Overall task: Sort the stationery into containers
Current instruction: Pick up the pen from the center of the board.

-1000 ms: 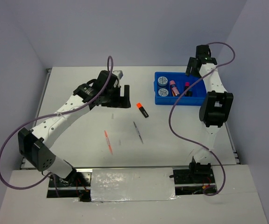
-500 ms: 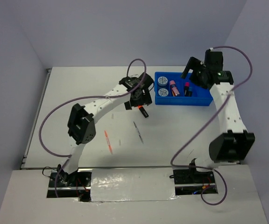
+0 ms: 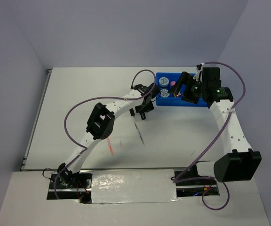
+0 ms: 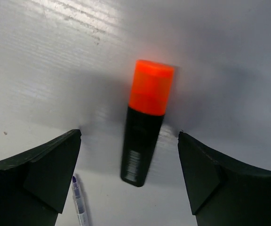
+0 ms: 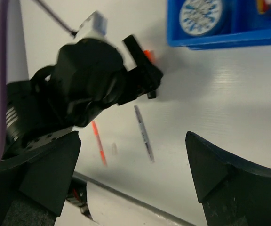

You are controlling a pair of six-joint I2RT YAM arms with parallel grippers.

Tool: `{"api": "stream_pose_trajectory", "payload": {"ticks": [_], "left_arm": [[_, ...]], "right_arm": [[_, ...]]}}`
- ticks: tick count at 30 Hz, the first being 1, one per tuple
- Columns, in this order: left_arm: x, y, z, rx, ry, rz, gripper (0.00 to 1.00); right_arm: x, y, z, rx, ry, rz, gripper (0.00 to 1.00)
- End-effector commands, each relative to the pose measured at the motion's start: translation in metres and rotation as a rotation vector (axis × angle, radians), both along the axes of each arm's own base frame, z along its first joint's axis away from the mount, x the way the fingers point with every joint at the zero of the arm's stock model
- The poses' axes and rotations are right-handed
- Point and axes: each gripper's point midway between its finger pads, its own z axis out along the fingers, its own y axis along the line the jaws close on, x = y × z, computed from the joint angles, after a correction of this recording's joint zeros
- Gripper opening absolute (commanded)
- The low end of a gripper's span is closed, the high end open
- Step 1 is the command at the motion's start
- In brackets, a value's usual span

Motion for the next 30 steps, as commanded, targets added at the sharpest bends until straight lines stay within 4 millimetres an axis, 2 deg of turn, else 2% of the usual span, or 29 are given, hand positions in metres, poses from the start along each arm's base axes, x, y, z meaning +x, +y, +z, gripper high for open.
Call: {"api": "stream_pose_trajectory", "payload": {"ticks": [1, 5, 7, 8, 9, 13, 14, 18, 19, 20, 21, 22, 23, 26, 27, 28, 29, 30], "left_arm": [[0.010, -0.001, -0.007, 0.031, -0.035, 0.004, 0.96], [0.001, 0.005, -0.017, 0.064, -0.005, -0.002, 0.84], [-0.010, 0.012, -0.028, 0.086, 0.030, -0.004, 0.80], [-0.012, 0.012, -0.026, 0.081, 0.029, -0.013, 0.77], [-0.017, 0.016, -0.032, 0.092, 0.046, -0.032, 0.77], [-0.030, 0.018, -0.033, 0.116, 0.078, -0.099, 0.75], [-0.035, 0.022, -0.035, 0.125, 0.092, -0.113, 0.66], [-0.048, 0.028, -0.044, 0.125, 0.132, -0.144, 0.59], [-0.048, 0.024, -0.047, 0.101, 0.136, -0.152, 0.53], [-0.048, 0.023, -0.050, 0.091, 0.141, -0.162, 0.38], [-0.048, 0.022, -0.052, 0.086, 0.147, -0.172, 0.29], [-0.047, 0.019, -0.052, 0.064, 0.150, -0.176, 0.10], [-0.046, 0.019, -0.053, 0.056, 0.154, -0.208, 0.03], [-0.035, 0.013, -0.034, 0.012, 0.095, -0.259, 0.00], [-0.030, 0.014, -0.025, 0.005, 0.071, -0.323, 0.00], [-0.024, 0.008, 0.006, -0.042, 0.001, -0.363, 0.00], [-0.022, 0.004, 0.010, -0.078, -0.047, -0.411, 0.00], [-0.020, 0.003, 0.026, -0.090, -0.096, -0.492, 0.00]], "right_arm": [[-0.018, 0.037, 0.038, 0.055, -0.114, 0.126, 1.00], [-0.024, 0.053, 0.042, 0.073, -0.123, 0.175, 1.00], [-0.024, 0.057, 0.045, 0.091, -0.123, 0.187, 1.00], [-0.023, 0.058, 0.045, 0.097, -0.118, 0.191, 1.00], [-0.023, 0.060, 0.050, 0.104, -0.127, 0.200, 1.00], [-0.021, 0.062, 0.057, 0.108, -0.139, 0.205, 1.00], [-0.020, 0.061, 0.061, 0.114, -0.152, 0.200, 1.00], [-0.019, 0.065, 0.066, 0.146, -0.163, 0.200, 1.00], [-0.019, 0.065, 0.067, 0.151, -0.162, 0.202, 1.00], [-0.019, 0.066, 0.068, 0.155, -0.167, 0.202, 1.00], [-0.019, 0.066, 0.068, 0.154, -0.167, 0.203, 1.00], [-0.020, 0.066, 0.070, 0.153, -0.175, 0.200, 1.00], [-0.020, 0.065, 0.069, 0.145, -0.180, 0.203, 1.00], [-0.018, 0.057, 0.061, 0.121, -0.177, 0.186, 1.00], [-0.013, 0.045, 0.057, 0.121, -0.171, 0.149, 1.00], [-0.012, 0.038, 0.054, 0.130, -0.163, 0.129, 1.00], [-0.011, 0.034, 0.047, 0.157, -0.149, 0.117, 1.00], [-0.007, 0.025, 0.045, 0.164, -0.147, 0.082, 1.00]]}}
